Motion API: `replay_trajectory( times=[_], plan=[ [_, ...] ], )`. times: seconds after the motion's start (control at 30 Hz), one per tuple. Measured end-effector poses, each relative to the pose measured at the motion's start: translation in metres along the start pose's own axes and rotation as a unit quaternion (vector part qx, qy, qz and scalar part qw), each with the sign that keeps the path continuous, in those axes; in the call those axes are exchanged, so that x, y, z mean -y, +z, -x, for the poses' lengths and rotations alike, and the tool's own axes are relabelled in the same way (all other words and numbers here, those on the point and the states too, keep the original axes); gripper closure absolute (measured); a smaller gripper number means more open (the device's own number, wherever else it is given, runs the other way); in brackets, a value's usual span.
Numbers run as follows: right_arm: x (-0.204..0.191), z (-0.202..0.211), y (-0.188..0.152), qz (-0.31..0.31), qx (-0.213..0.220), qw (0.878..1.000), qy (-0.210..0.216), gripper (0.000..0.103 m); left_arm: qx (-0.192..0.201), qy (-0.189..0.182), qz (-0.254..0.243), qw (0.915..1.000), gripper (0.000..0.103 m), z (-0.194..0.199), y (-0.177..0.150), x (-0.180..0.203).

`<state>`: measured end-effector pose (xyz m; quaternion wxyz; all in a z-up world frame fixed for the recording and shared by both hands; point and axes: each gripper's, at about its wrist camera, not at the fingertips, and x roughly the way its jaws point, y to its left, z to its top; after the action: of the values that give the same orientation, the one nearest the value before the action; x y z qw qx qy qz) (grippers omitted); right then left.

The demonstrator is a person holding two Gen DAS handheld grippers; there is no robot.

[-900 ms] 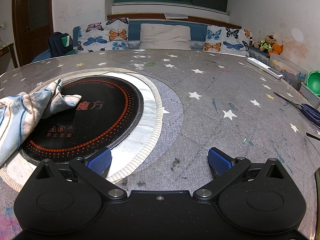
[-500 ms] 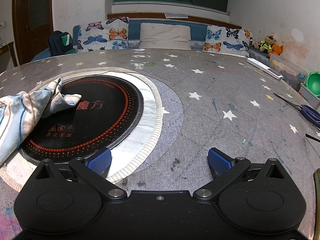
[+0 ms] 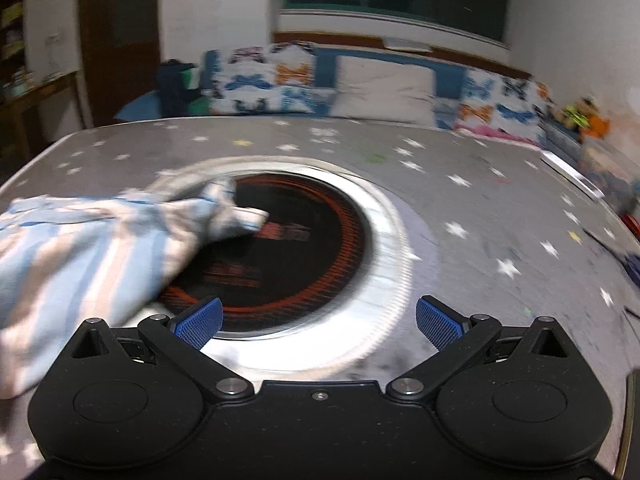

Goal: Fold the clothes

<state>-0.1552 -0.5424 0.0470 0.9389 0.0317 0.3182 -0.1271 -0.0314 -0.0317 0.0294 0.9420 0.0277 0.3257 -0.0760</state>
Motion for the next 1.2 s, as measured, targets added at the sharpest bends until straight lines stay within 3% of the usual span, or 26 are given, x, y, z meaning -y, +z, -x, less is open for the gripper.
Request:
replay_trajectory(
  times=[0.3,0.5,0.73,0.93,1.1,1.2],
  plan=[
    [-0.057,0.034,0.025,0.059,0.021,0.994,0.093,0.003,0.009,-0.105,-0.035,0.9939,0.000,0.027,0.010,0.042],
    [-0.104,0.049,0.035,0.111,0.026,0.980,0.165,0.013,0.019,-0.142,-0.069,0.9873,0.000,0.037,0.014,0.079],
    [-0.150,0.053,0.041,0.152,0.011,0.962,0.225,0.037,0.020,-0.181,-0.105,0.9777,0.000,0.039,0.023,0.114],
    [-0.173,0.036,0.036,0.186,-0.021,0.958,0.216,0.057,0.003,-0.201,-0.128,0.9712,0.001,0.026,0.028,0.140],
    [-0.154,0.034,0.029,0.153,-0.026,0.967,0.201,0.070,-0.012,-0.203,-0.139,0.9692,0.003,0.012,0.030,0.155],
    [-0.139,0.037,0.026,0.132,-0.021,0.973,0.186,0.076,-0.028,-0.207,-0.138,0.9681,0.010,0.002,0.032,0.163]
  ],
)
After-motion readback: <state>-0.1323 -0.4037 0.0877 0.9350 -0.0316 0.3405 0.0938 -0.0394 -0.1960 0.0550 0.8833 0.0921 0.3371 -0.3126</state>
